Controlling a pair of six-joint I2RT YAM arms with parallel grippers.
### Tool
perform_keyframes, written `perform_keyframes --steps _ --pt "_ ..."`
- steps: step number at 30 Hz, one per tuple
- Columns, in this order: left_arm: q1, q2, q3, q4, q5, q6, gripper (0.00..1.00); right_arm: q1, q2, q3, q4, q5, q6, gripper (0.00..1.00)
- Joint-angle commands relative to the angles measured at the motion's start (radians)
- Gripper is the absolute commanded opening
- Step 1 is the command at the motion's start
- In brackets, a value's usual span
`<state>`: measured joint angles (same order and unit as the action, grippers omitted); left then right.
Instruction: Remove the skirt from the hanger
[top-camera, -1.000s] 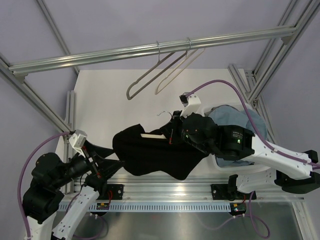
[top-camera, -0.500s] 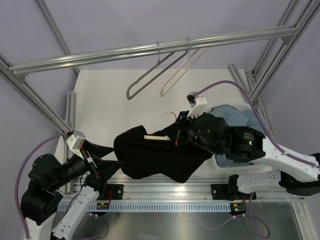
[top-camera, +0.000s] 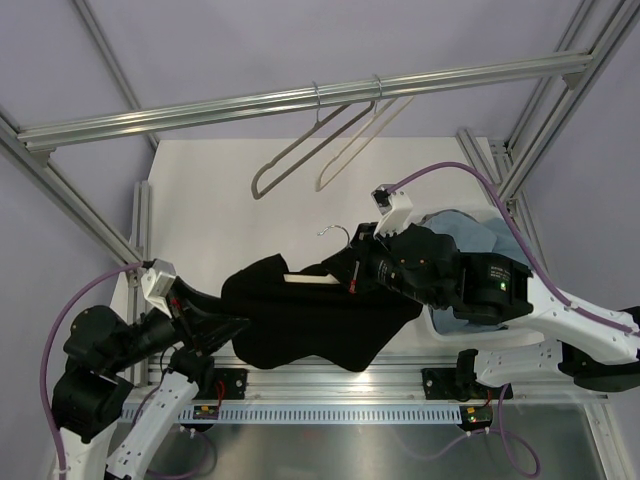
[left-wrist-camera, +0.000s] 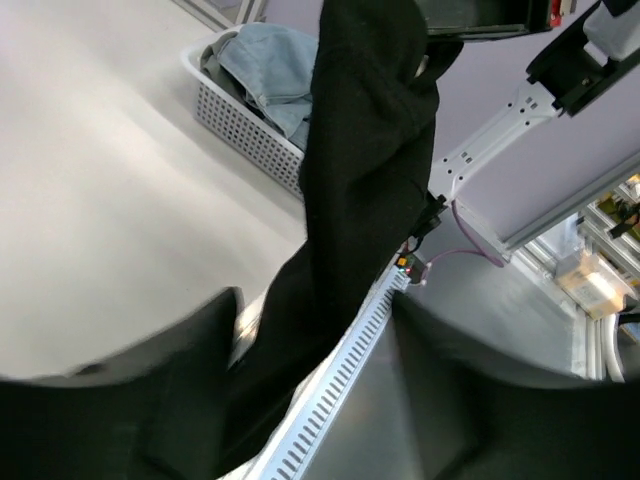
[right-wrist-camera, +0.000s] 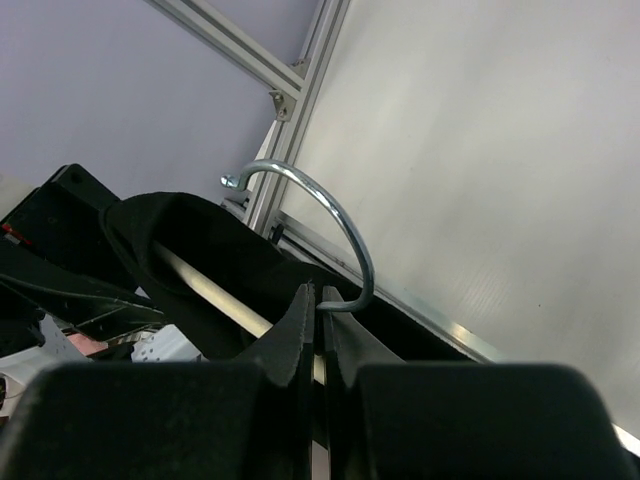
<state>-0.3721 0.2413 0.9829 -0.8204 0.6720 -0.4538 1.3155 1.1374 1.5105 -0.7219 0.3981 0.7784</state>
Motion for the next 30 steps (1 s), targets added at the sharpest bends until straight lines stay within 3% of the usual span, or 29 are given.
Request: perform_keyframes --steps 1,2,3,5,10,17,21,25,30 --pt "0.002 -0.008 -0.009 0.066 0.051 -0.009 0.47 0.001 -0.019 0.007 0.078 -0.002 0.024 0.00" --pt "0.001 -0.005 -0.006 0.057 0.038 -0.008 0.34 0.002 -0.022 0.004 0.075 0.004 0.024 0.00" --pt "0.002 0.000 -0.003 0.032 0.031 -0.005 0.12 0.001 -0.022 0.005 0.070 0.021 0.024 0.00" --pt "0.001 0.001 0.002 0.011 0.009 0.006 0.00 0.001 -0.027 0.008 0.044 0.041 0.024 0.00" --pt "0.002 -0.016 0.011 -0.060 -0.076 0.015 0.00 0.002 -0.051 0.001 0.001 0.114 0.035 0.00" --pt "0.002 -0.062 0.082 -0.137 -0.459 -0.071 0.00 -0.002 -0.140 -0.045 -0.094 0.272 0.128 0.00" --pt "0.002 -0.073 0.125 -0.160 -0.598 -0.131 0.00 -0.009 -0.197 -0.082 -0.126 0.323 0.165 0.00" --pt "0.001 -0.048 0.145 -0.192 -0.628 -0.128 0.00 -0.010 -0.281 -0.108 -0.169 0.390 0.212 0.00" --pt "0.001 -0.089 0.106 -0.143 -0.528 -0.129 0.00 -0.010 -0.355 -0.130 -0.183 0.452 0.222 0.00"
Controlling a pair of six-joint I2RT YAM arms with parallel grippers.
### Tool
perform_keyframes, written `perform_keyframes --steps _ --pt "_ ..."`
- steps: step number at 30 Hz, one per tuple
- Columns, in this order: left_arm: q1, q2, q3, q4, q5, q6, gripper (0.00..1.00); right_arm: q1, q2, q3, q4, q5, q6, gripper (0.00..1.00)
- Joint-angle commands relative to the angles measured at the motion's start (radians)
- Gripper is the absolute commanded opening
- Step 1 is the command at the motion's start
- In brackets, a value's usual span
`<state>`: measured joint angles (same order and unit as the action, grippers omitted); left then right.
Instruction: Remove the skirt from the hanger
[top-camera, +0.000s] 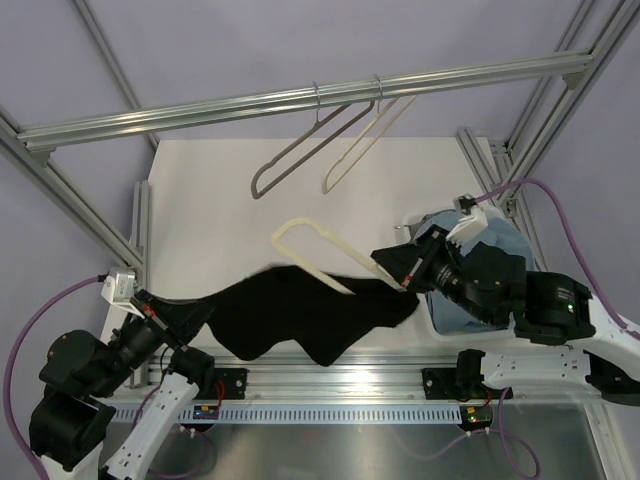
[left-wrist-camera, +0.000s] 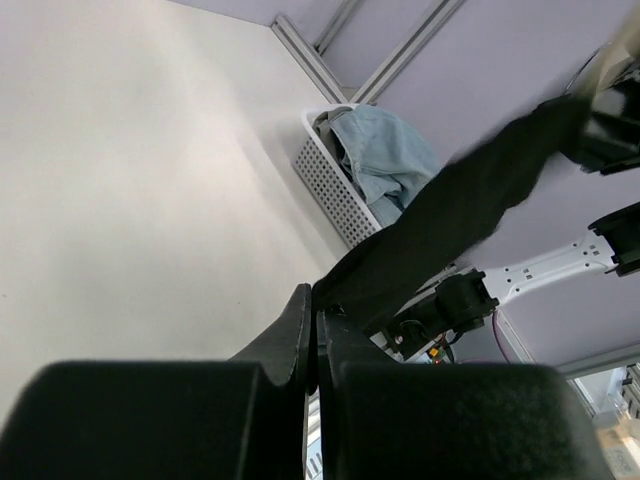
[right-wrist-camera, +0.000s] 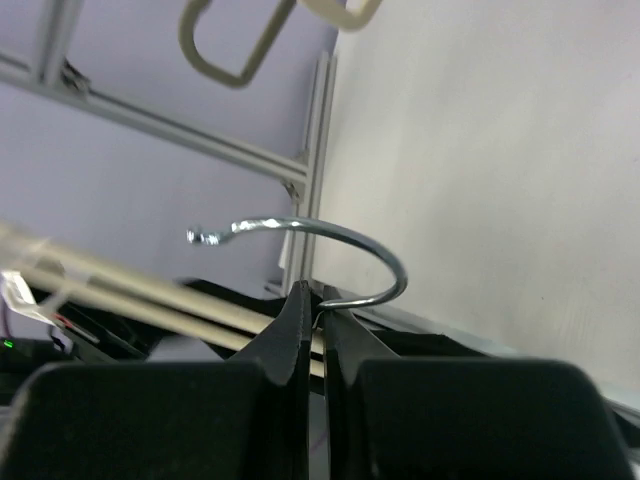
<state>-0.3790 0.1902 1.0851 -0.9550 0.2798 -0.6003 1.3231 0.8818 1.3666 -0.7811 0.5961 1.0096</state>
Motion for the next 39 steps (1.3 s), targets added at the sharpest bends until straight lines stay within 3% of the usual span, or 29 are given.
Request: perform_keyframes --steps 1,5,8,9,10,11,14,16,24,31,39 --pt "0.008 -0.041 -0.013 0.018 -0.070 0.023 0.00 -0.019 -0.106 0.011 -0.119 0.254 -0.020 0.00" --pt "0.008 -0.044 -0.056 0.082 0.105 0.028 0.00 -0.018 -0.095 0.002 -0.046 0.223 -0.064 0.00" --pt "0.009 -0.014 -0.068 0.124 0.255 0.046 0.00 -0.018 -0.032 0.023 0.012 0.144 -0.189 0.00" --pt "0.009 0.003 -0.064 0.128 0.292 0.059 0.08 -0.019 -0.002 0.050 -0.012 0.134 -0.219 0.00" --pt "0.008 0.020 -0.056 0.133 0.342 0.065 0.27 -0.019 0.059 0.102 -0.033 0.127 -0.229 0.00" --pt "0.008 0.052 -0.027 0.127 0.348 0.069 0.66 -0.019 0.086 0.121 -0.044 0.101 -0.242 0.00" --pt "0.008 0.090 0.041 0.079 0.302 0.108 0.90 -0.018 0.112 0.111 0.050 0.013 -0.301 0.00" --pt "0.008 0.100 0.097 0.038 0.248 0.132 0.98 -0.018 0.106 0.085 0.089 -0.015 -0.313 0.00" --pt "0.008 0.094 0.081 -0.054 0.128 0.159 0.99 -0.019 0.100 0.134 0.043 -0.200 -0.394 0.00" --pt "0.009 0.072 0.006 0.067 0.205 0.120 0.99 -0.018 0.036 0.118 0.003 -0.249 -0.382 0.00" --pt "0.009 0.061 -0.105 0.260 0.357 0.039 0.99 -0.019 -0.012 0.117 0.275 -0.521 -0.324 0.00"
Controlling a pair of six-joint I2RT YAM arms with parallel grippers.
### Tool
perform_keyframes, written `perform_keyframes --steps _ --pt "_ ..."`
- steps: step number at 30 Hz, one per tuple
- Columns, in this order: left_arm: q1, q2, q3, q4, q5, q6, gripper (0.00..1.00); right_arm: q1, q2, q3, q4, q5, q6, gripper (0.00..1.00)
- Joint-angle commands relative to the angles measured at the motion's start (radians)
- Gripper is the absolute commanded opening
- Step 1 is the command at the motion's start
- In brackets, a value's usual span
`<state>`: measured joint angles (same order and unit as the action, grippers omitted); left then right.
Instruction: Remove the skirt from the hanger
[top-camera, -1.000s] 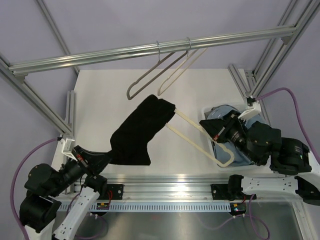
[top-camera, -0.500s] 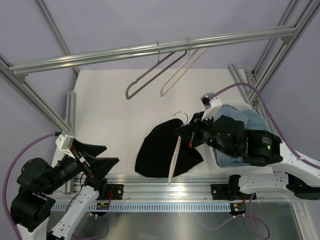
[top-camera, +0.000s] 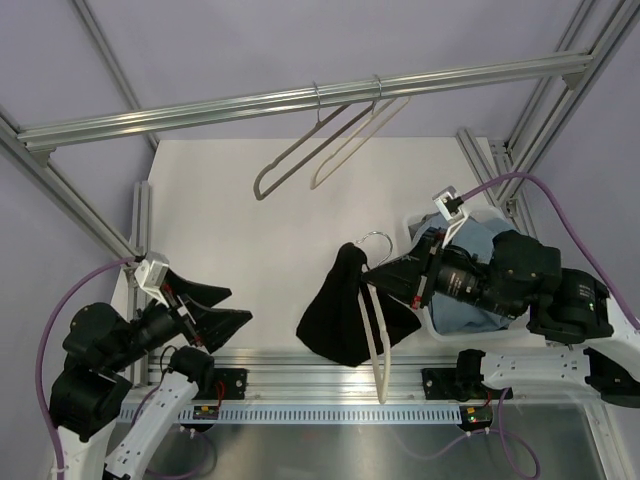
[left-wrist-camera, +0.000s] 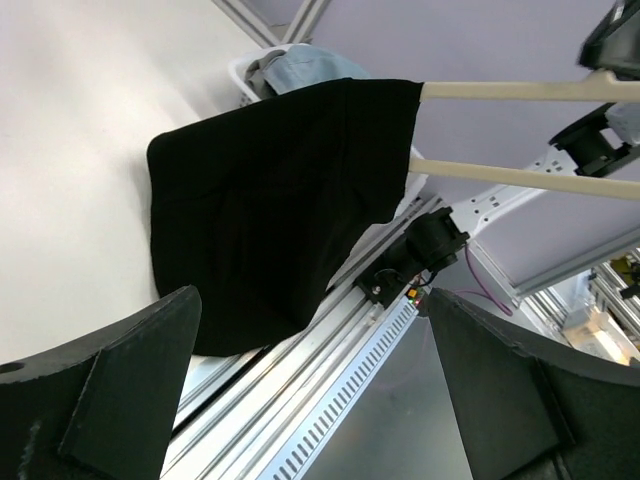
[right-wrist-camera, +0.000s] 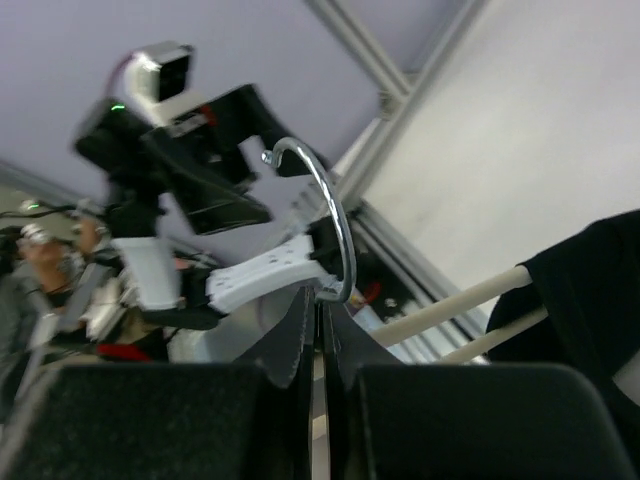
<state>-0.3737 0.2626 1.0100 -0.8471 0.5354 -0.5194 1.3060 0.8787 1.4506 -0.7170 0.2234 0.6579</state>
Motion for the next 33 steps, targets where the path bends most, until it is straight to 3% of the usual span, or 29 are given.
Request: perform_keyframes --steps 1,4,9,13,14,16,17,21,24,28,31,33 --pt "0.002 -0.011 -0.036 0.176 0.119 -0.047 0.99 -0.001 -0.004 0.045 0.237 -0.207 0.037 0.00" --pt "0.002 -0.008 -0.034 0.180 0.120 -0.045 0.99 -0.002 0.022 0.126 0.263 -0.248 0.098 0.00" --pt "0.004 0.006 0.015 0.094 0.063 -0.001 0.99 -0.001 0.071 0.298 0.045 -0.205 0.183 0.00" --pt "0.004 -0.003 0.010 0.052 0.037 0.013 0.99 -0.011 0.115 0.220 -0.085 -0.121 0.132 0.00" --pt "0.002 -0.006 -0.005 0.054 0.037 0.007 0.99 -0.066 0.134 0.197 -0.151 -0.134 0.140 0.00" --pt "0.002 -0.013 -0.017 0.059 0.037 0.004 0.99 -0.097 0.148 0.084 -0.133 -0.208 0.149 0.00" --pt "0.004 -0.013 -0.024 0.059 0.034 -0.002 0.99 -0.103 0.134 0.027 -0.042 -0.219 0.169 0.00" --pt "0.002 0.009 0.005 0.098 0.081 -0.027 0.99 -0.103 0.181 0.186 -0.101 -0.219 0.112 0.00" --pt "0.002 0.052 0.056 0.088 0.095 -0.016 0.99 -0.102 0.180 0.281 -0.021 -0.355 0.077 0.00" --pt "0.004 0.067 0.067 0.083 0.092 -0.008 0.99 -0.103 0.166 0.318 0.042 -0.397 0.077 0.00" --pt "0.002 0.049 0.027 0.100 0.094 -0.022 0.99 -0.109 0.155 0.208 0.086 -0.462 0.123 0.00" --pt "0.002 0.032 0.010 0.094 0.087 -0.024 0.99 -0.116 0.140 0.047 0.135 -0.501 0.164 0.00"
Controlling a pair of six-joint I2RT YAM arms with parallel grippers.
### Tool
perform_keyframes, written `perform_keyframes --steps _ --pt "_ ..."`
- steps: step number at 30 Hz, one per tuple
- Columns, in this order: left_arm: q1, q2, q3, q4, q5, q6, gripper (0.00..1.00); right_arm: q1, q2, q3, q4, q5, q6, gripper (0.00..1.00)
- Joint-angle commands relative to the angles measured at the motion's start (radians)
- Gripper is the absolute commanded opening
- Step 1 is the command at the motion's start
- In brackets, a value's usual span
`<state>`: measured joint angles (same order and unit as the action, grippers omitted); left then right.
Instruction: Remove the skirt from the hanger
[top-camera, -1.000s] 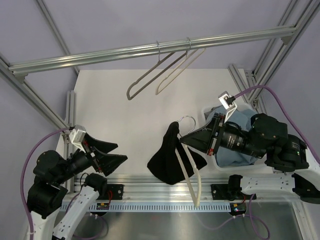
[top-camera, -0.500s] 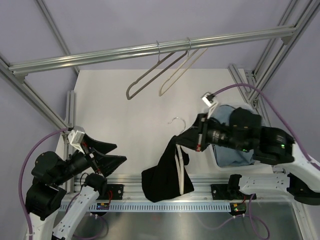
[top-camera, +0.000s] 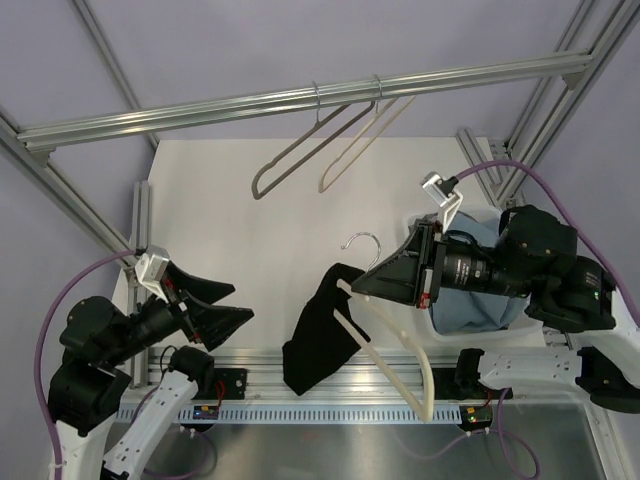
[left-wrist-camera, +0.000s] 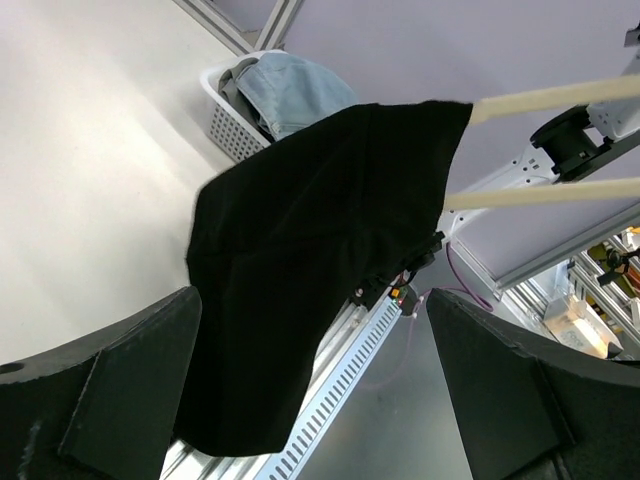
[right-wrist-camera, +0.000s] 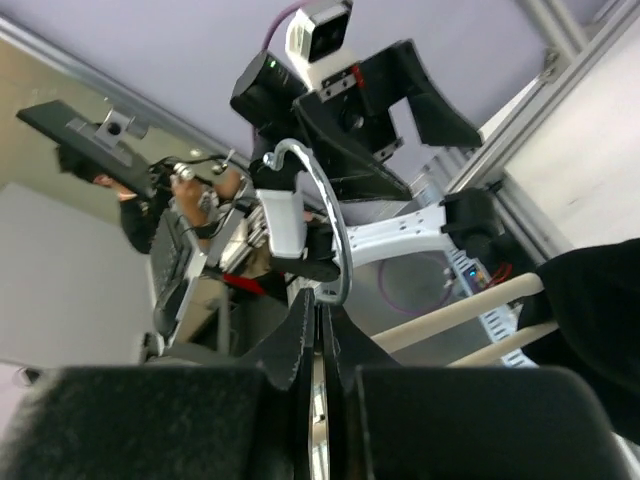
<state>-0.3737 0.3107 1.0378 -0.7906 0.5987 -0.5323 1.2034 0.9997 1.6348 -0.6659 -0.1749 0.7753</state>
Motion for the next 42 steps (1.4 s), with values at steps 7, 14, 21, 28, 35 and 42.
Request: perform_keyframes --steps 7,14,21,28,35,42 --pt "0.002 -0.018 -0.025 0.004 0.007 0.003 0.99 -0.044 0.014 -0.380 0.243 -0.212 0.174 0.00" --pt "0.004 -0.005 0.021 -0.018 0.001 0.009 0.99 -0.059 0.053 0.066 -0.119 -0.037 -0.047 0.00" --pt "0.002 -0.022 -0.016 0.028 0.081 0.003 0.99 -0.059 -0.024 -0.025 -0.126 -0.040 -0.031 0.00" --pt "0.002 0.013 -0.039 0.208 0.124 -0.210 0.99 -0.061 -0.021 -0.127 -0.116 0.184 -0.025 0.00" --pt "0.002 0.154 0.171 -0.051 0.001 -0.242 0.99 -0.061 0.171 -0.078 -0.239 0.580 -0.099 0.00" --pt "0.004 0.159 0.198 -0.047 0.013 -0.261 0.99 -0.057 0.272 -0.047 -0.297 0.744 -0.110 0.00"
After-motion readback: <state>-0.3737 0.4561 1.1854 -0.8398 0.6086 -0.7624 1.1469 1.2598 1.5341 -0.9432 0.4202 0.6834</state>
